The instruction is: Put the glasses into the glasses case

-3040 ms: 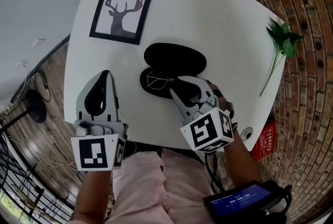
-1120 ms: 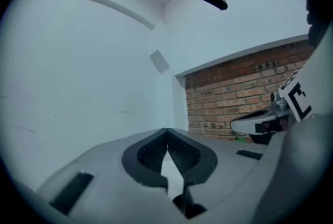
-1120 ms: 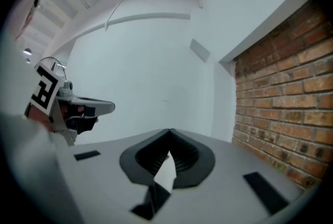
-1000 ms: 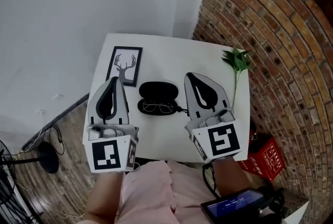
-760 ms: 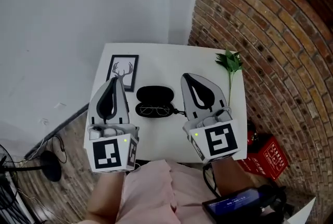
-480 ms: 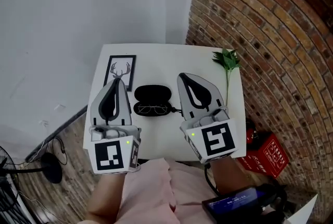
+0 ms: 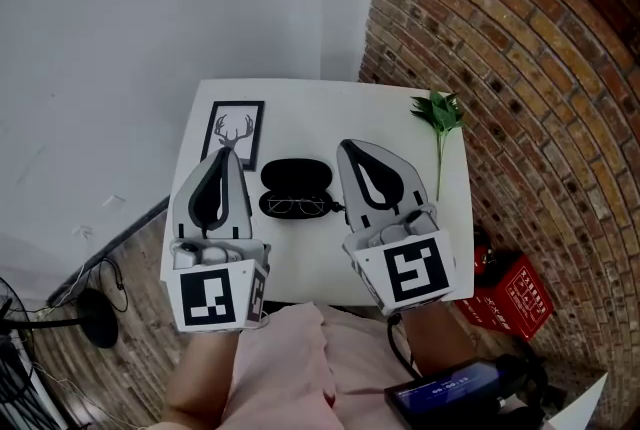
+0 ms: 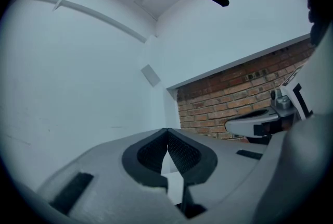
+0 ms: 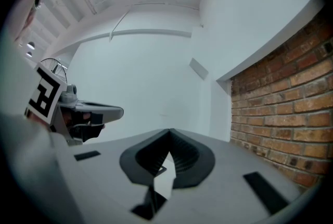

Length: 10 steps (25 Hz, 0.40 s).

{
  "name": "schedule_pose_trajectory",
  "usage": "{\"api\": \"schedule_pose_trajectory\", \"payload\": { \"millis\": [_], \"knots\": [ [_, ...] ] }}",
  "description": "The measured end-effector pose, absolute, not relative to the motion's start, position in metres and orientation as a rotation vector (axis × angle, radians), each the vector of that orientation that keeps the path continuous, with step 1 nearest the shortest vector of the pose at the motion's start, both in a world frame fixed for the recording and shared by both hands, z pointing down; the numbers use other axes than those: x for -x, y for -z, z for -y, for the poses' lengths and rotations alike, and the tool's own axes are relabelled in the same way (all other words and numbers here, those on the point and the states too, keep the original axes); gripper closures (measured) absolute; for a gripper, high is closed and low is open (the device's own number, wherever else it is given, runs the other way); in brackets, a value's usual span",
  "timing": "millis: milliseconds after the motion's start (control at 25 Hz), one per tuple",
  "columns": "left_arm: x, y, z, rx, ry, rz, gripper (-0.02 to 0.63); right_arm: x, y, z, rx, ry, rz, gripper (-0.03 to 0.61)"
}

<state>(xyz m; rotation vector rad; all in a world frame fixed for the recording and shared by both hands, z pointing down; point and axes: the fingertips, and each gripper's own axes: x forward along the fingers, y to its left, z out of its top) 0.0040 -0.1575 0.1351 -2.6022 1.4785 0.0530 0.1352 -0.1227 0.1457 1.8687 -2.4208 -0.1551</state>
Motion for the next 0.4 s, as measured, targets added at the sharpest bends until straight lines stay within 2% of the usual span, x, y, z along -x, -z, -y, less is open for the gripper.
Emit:
{"api": "schedule_pose_trajectory", "payload": {
  "millis": [400],
  "knots": [
    [-0.0043, -0.1391, 0.1597, 2.617, -0.054, -1.470, 0.611, -0.1342, -0.1486, 0.1253, -1.870, 0.161, 2.418, 0.575]
  ]
}}
